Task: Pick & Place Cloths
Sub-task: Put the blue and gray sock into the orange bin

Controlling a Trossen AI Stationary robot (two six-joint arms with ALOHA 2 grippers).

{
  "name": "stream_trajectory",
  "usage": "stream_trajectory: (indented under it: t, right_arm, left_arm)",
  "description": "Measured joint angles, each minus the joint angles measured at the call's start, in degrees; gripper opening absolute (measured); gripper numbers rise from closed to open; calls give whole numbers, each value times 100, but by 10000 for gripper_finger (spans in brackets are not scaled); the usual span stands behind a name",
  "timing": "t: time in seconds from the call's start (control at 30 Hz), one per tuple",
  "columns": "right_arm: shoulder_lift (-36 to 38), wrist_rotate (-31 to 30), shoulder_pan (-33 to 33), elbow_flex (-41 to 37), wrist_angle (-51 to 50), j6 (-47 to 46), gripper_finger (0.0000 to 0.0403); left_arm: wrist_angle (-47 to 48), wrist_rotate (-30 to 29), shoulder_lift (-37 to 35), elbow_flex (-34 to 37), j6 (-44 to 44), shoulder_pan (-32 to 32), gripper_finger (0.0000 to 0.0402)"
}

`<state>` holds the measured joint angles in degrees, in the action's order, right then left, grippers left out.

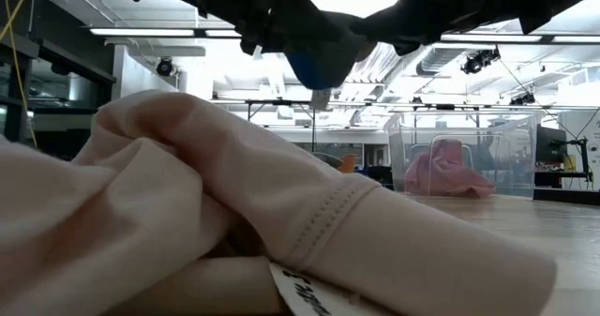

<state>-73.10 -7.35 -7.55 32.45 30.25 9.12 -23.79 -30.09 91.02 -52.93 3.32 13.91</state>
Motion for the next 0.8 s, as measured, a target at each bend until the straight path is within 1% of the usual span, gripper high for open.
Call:
stream_trajectory:
  t: [0.07, 0.17, 0.2, 0.23, 0.3, 0.37, 0.5, 0.6, 0.67, 0.73, 0.8]
  right_arm:
    - [0, 1, 25, 0, -1, -6, 5]
    - [0, -2, 48, 0, -1, -10, 5]
    - [0, -2, 49, 0, -3, -10, 5]
    - [0, -4, 51, 0, -3, -10, 7]
    - [0, -5, 51, 0, -3, -10, 14]
    - [0, -140, 47, 0, -3, -17, 28]
    - [0, -542, 46, 0, -5, -267, 73]
    - [2, -679, 44, 0, -23, -739, 127]
    - [2, -817, 42, 0, -112, -816, 170]
    - [2, -1108, 42, 0, -253, -809, 214]
    - [2, -1559, 42, 0, -397, -800, 255]
  left_arm:
    - [0, 0, 1, 0, -2, 0, 148]
    - [0, 0, 0, 2, -5, -1, 53]
    - [2, 0, 0, 2, -15, -2, 27]
    - [2, 0, 0, 2, -23, -4, 15]
    - [0, 0, 2, 2, -43, -4, 11]
    - [3, 2, 1, 2, -73, -4, 5]
    - [4, 2, 0, 2, -130, -4, 3]
    - [7, -26, 0, 4, -134, -4, 2]
    - [42, -99, 0, 4, -136, -4, 2]
    - [77, -259, 2, 7, -135, -8, 2]
    - [116, -554, 1, 7, -125, -58, 1]
